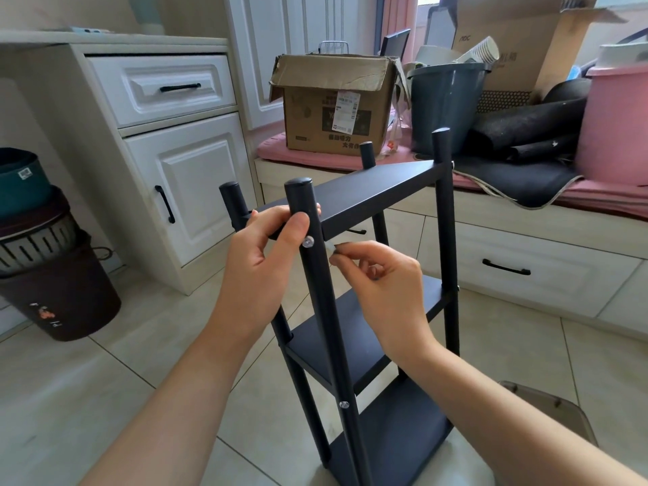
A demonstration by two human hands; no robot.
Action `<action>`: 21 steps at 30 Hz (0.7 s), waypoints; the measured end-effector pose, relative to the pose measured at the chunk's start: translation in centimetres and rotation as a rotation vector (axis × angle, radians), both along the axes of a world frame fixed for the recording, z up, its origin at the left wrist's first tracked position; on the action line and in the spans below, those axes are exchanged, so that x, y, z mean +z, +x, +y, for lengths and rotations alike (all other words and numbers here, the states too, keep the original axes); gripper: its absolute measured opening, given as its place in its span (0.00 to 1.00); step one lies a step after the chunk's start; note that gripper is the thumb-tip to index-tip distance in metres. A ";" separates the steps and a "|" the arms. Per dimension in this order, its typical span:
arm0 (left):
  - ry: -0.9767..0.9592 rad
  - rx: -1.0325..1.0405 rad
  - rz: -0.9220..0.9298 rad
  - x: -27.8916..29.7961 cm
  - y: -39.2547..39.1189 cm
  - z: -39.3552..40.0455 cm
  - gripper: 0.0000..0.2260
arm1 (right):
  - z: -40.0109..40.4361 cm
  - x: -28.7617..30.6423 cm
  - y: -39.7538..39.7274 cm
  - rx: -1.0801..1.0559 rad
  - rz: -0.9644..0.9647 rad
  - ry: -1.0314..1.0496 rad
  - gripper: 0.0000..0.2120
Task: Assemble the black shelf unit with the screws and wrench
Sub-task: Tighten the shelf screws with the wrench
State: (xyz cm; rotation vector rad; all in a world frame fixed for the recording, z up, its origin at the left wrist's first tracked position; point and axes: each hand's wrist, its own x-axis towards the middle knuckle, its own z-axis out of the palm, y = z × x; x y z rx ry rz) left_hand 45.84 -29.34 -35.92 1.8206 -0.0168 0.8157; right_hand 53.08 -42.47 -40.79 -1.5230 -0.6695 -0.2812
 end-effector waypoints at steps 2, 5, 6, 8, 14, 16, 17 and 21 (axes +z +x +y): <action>-0.009 -0.004 0.001 0.0 0.0 0.0 0.12 | 0.1 -0.1 0.1 -0.006 -0.004 -0.011 0.06; -0.011 -0.010 0.004 -0.1 0.0 0.0 0.11 | 0.5 -0.2 0.2 -0.021 -0.010 -0.014 0.06; -0.009 -0.010 0.008 0.0 0.0 0.0 0.11 | 0.6 -0.2 0.2 -0.024 -0.011 -0.009 0.05; 0.001 -0.010 0.018 0.0 -0.1 0.0 0.10 | 1.0 -0.3 0.2 -0.019 -0.006 0.012 0.05; 0.055 0.028 -0.001 -0.1 0.0 0.0 0.09 | 2.6 -0.6 0.4 -0.007 0.038 0.071 0.05; 0.069 0.037 -0.006 -0.2 0.0 0.1 0.09 | 2.9 -0.6 0.5 0.006 0.042 0.064 0.07; 0.078 0.044 -0.008 -0.2 0.0 0.1 0.09 | 3.1 -0.6 0.7 0.008 0.047 0.060 0.08; 0.142 0.093 0.004 -0.3 0.1 0.1 0.15 | 3.4 -0.7 1.0 0.012 0.071 0.063 0.02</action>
